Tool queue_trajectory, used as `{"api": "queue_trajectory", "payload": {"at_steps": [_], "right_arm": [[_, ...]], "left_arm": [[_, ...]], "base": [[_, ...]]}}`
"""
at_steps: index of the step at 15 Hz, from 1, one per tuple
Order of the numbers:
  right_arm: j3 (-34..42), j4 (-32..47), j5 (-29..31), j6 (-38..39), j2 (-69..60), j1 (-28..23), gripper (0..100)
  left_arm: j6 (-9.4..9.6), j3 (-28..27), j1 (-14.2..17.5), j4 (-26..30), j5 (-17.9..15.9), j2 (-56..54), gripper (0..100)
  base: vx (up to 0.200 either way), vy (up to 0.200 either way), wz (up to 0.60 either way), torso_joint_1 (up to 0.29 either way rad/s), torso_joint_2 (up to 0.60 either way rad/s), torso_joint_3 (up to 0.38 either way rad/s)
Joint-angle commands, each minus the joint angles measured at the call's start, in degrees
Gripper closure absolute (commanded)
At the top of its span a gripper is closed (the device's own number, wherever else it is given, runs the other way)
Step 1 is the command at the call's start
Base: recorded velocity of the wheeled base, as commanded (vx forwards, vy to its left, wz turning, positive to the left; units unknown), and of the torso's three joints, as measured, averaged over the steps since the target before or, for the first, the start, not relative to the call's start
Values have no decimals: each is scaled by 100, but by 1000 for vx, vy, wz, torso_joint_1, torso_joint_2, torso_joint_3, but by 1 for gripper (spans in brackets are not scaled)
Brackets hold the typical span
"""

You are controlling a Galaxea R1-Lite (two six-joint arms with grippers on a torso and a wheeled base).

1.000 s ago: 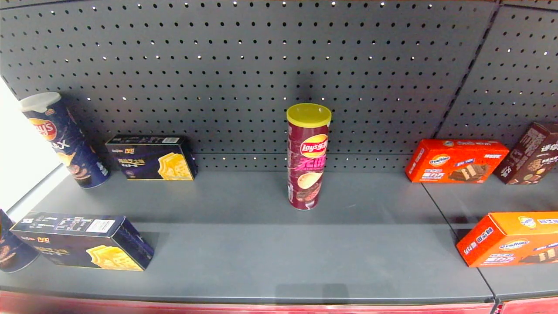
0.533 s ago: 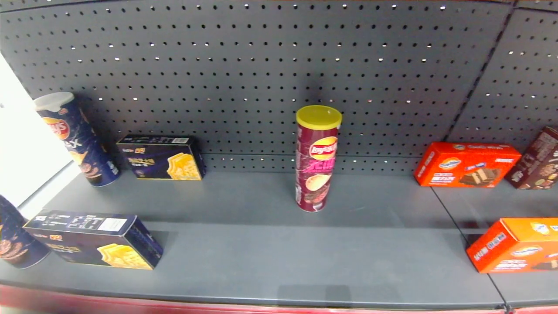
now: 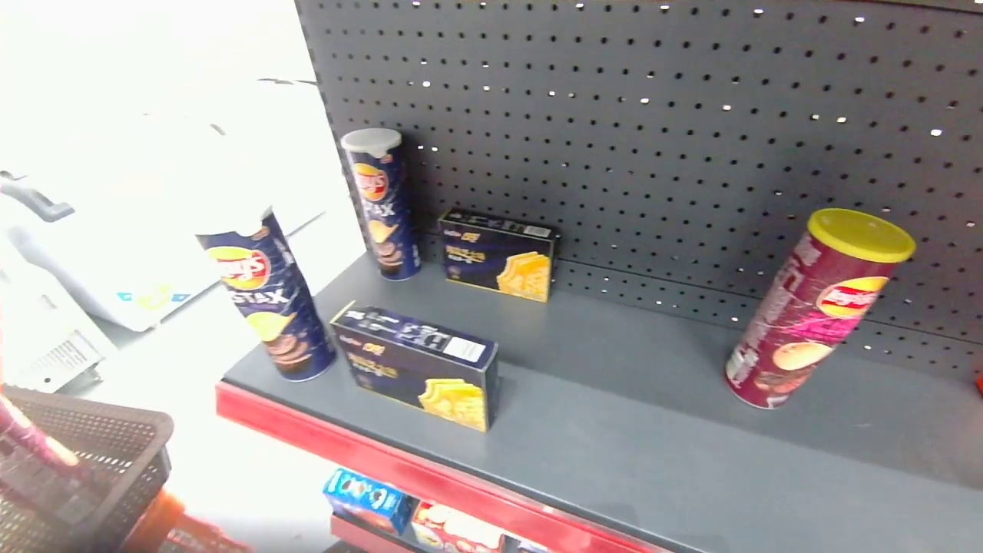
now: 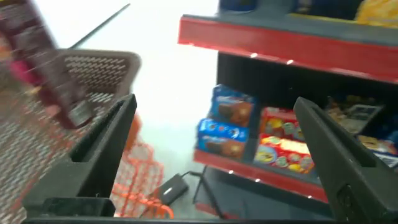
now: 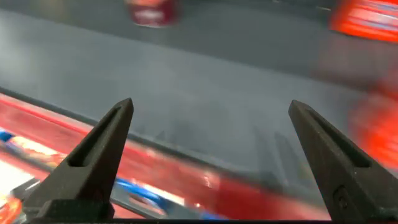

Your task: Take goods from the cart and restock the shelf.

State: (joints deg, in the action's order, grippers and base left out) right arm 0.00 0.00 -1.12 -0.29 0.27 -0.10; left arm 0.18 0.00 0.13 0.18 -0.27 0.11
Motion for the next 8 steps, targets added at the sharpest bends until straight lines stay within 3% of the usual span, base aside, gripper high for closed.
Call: {"api": "queue_trajectory", "payload": {"at_steps": [1,8], "right_arm": [[0,0,-2,3,8,1,0],[0,0,-2,3,8,1,0]], "left_arm": [[-9,0,4,-1,0,-2,0],[-9,0,4,-1,0,-2,0]], "base": [[0,0,600,7,-2,2],[0,0,600,2,6,0]]}}
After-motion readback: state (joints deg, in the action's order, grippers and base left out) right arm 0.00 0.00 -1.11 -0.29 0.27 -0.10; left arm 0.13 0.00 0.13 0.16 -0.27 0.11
